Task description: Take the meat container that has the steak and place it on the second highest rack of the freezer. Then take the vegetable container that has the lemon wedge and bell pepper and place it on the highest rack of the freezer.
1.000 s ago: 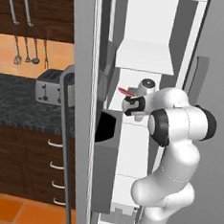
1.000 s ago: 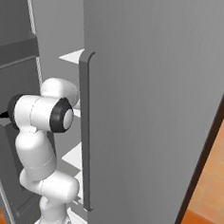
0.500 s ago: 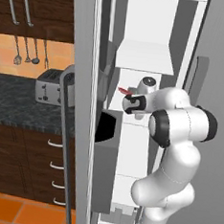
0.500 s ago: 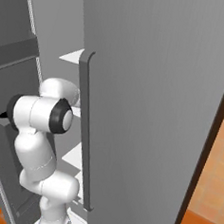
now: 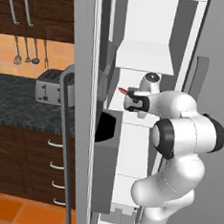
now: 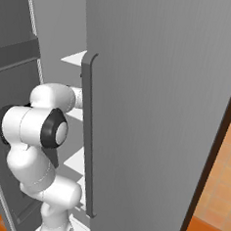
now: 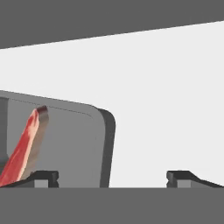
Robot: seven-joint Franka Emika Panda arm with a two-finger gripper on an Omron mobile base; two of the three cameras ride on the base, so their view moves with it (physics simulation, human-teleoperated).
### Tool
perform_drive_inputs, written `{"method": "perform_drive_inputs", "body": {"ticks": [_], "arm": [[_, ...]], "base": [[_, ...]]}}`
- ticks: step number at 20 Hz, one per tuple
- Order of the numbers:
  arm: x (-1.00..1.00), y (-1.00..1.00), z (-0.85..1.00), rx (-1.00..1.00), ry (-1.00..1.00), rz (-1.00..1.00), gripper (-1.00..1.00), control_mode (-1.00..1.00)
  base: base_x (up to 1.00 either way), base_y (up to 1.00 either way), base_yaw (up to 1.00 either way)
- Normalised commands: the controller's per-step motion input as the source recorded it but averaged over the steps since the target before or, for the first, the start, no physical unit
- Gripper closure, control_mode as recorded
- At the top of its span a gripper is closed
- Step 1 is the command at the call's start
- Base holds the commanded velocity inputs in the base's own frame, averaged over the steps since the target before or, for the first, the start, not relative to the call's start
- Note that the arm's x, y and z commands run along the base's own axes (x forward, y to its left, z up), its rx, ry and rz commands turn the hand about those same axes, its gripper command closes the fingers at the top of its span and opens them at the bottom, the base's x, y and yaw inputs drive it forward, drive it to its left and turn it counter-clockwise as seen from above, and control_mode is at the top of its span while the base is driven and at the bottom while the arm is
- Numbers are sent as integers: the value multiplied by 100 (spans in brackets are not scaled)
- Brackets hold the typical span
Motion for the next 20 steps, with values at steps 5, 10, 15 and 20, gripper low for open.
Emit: {"method": "perform_drive_inputs", "body": {"ticks": [5,10,15,20], "arm": [[-79,0,0,0,2,0,-100,-100],[-65,0,22,0,1,0,-100,-100],[-73,0,39,0,1,0,-100,-100],[-73,0,47,-1,0,1,-100,-100]], "base": [[0,0,0],[0,0,0],[0,0,0],[0,0,0]]}}
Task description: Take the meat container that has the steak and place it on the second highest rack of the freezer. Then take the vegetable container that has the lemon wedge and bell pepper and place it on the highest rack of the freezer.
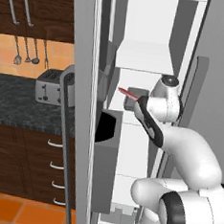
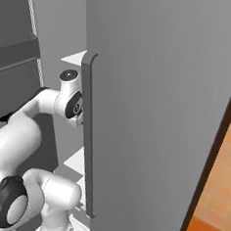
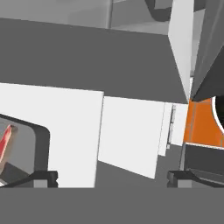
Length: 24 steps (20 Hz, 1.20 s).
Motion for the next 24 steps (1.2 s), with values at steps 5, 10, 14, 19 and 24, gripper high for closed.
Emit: {"method": "perform_drive_inputs", "body": {"ticks": [5,10,14,19,24], "arm": [[-76,2,46,-1,0,11,-100,-100],[-69,0,48,0,0,18,-100,-100],[-69,0,44,-4,0,19,-100,-100],[-64,0,22,-12,1,26,-100,-100],[-62,0,7,-18,5,42,-100,-100]], "base": [[0,0,0],[0,0,0],[0,0,0],[0,0,0],[0,0,0]]}}
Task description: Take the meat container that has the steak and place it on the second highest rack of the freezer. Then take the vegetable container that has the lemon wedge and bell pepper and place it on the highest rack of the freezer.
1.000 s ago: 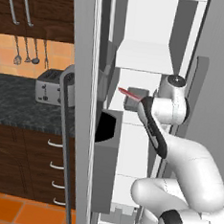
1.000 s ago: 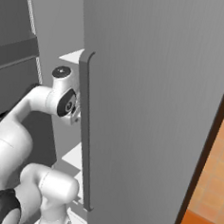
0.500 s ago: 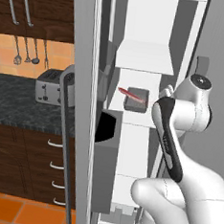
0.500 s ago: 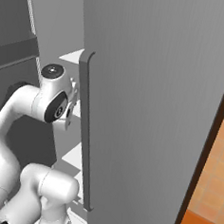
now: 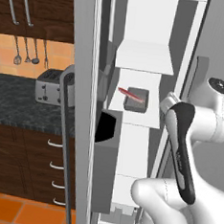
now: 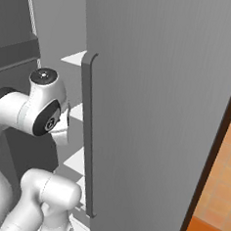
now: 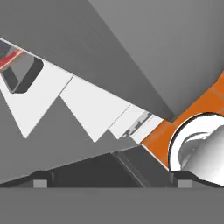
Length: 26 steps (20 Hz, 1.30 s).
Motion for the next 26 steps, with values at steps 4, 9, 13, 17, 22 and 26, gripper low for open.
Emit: {"method": "perform_drive_inputs", "body": {"ticks": [4,9,13,17,22,26], "arm": [[-58,3,2,-27,15,42,-100,-100],[-52,0,21,-21,17,42,-100,-100],[-44,0,33,-17,19,41,-100,-100],[-23,10,30,-7,6,38,-100,-100],[-41,9,13,0,-4,28,-100,-100],[-46,0,0,-9,-12,3,-100,-100]], "base": [[0,0,0],[0,0,0],[0,0,0],[0,0,0],[0,0,0],[0,0,0]]}}
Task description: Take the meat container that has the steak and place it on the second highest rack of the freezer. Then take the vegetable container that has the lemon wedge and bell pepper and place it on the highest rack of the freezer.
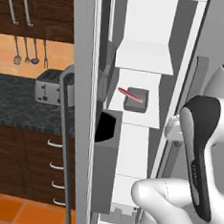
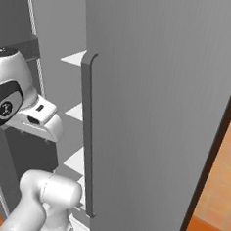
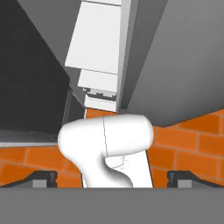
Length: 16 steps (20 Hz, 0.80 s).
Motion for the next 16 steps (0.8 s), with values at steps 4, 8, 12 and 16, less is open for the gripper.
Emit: {"method": "perform_drive_inputs", "body": {"ticks": [4,8,12,16], "arm": [[-25,-1,5,-5,-5,1,-100,-100],[0,0,4,0,0,4,-100,-100],[0,0,0,0,0,4,-100,-100],[0,0,0,0,0,1,-100,100]], "base": [[0,0,0],[0,0,0],[0,0,0],[-29,0,1]]}}
